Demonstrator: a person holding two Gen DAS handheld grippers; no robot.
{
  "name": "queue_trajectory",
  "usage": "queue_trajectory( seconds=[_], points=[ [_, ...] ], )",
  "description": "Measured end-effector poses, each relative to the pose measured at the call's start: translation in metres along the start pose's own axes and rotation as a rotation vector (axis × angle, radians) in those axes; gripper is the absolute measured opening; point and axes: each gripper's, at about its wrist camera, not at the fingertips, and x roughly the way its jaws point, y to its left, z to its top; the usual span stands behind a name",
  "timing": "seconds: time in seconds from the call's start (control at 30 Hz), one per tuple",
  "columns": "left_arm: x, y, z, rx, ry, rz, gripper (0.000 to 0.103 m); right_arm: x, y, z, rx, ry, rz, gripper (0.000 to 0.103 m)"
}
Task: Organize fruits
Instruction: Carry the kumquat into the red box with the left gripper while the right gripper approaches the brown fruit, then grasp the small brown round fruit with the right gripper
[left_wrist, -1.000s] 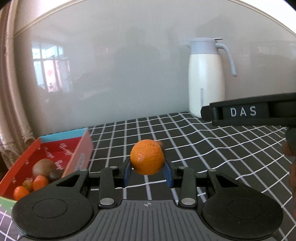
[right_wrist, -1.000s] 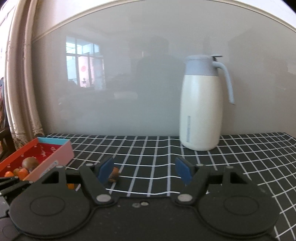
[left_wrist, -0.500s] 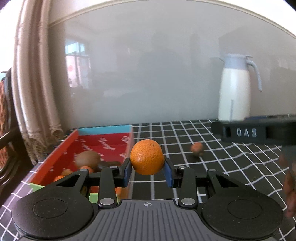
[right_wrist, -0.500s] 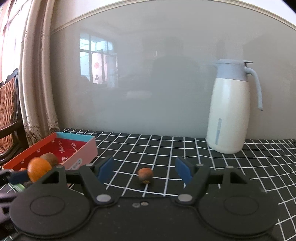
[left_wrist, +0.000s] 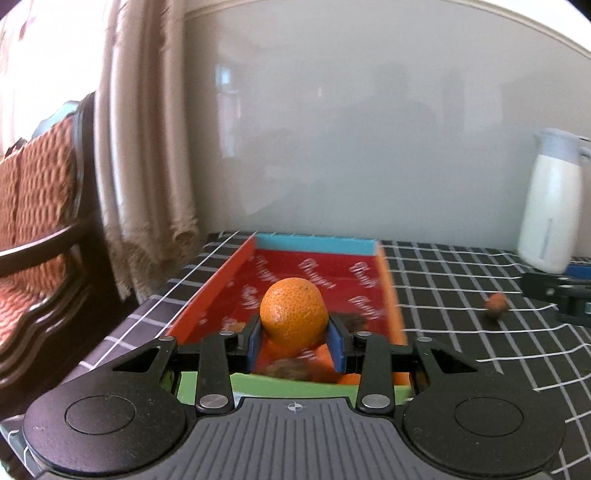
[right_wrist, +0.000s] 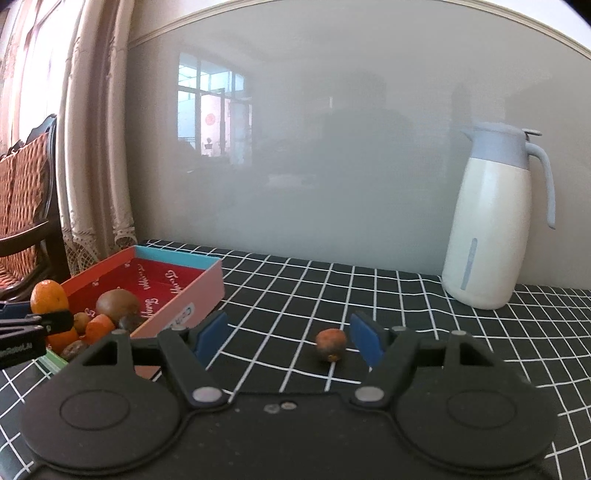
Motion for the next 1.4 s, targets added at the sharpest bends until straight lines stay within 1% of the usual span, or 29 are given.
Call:
queue_trajectory(
  seconds=[0.13,0.17,0.2,0.27,0.3,0.4,0.63,0.77,0.97,1.1,1.4],
  points=[
    [0.007,0.004,-0.005,0.016,0.025,0.027,0.038,-0.001,0.009,0.0,-0.017,-0.002,0.011,0.074],
    [0.007,0.005,-0.006,0.017,0.027,0.025,0.044,-0.001,0.011,0.0,-0.021,-0.002,0.013,0.074],
    [0.005,0.007,-0.006,0.013,0.018,0.026,0.063,-0.002,0.012,0.0,-0.025,-0.003,0.014,0.074],
    [-0.001,0.007,-0.004,0.004,-0.018,0.053,0.086,-0.004,0.015,-0.001,-0.031,-0.006,0.015,0.075],
    [-0.004,0.007,-0.003,-0.003,-0.035,0.055,0.089,-0.005,0.016,-0.001,-0.035,-0.008,0.014,0.076],
    [-0.007,0.007,-0.001,-0.014,-0.052,0.043,0.089,-0.009,0.017,-0.002,-0.043,-0.011,0.008,0.078],
    [-0.016,-0.004,-0.001,-0.018,-0.061,0.014,0.09,-0.011,0.012,-0.006,-0.042,-0.001,-0.007,0.08],
    [-0.027,-0.008,-0.005,-0.034,-0.076,0.013,0.098,-0.011,0.008,-0.007,-0.032,0.002,-0.016,0.081],
    [-0.023,-0.011,-0.007,-0.018,-0.08,0.016,0.099,-0.007,0.003,-0.01,-0.023,0.01,-0.029,0.081],
    [-0.021,-0.012,-0.006,-0.015,-0.08,0.017,0.099,-0.004,0.002,-0.012,-0.024,0.01,-0.05,0.085],
    [-0.021,-0.008,-0.005,-0.022,-0.087,0.011,0.099,0.006,0.002,-0.015,-0.029,0.024,-0.072,0.085]
  ],
)
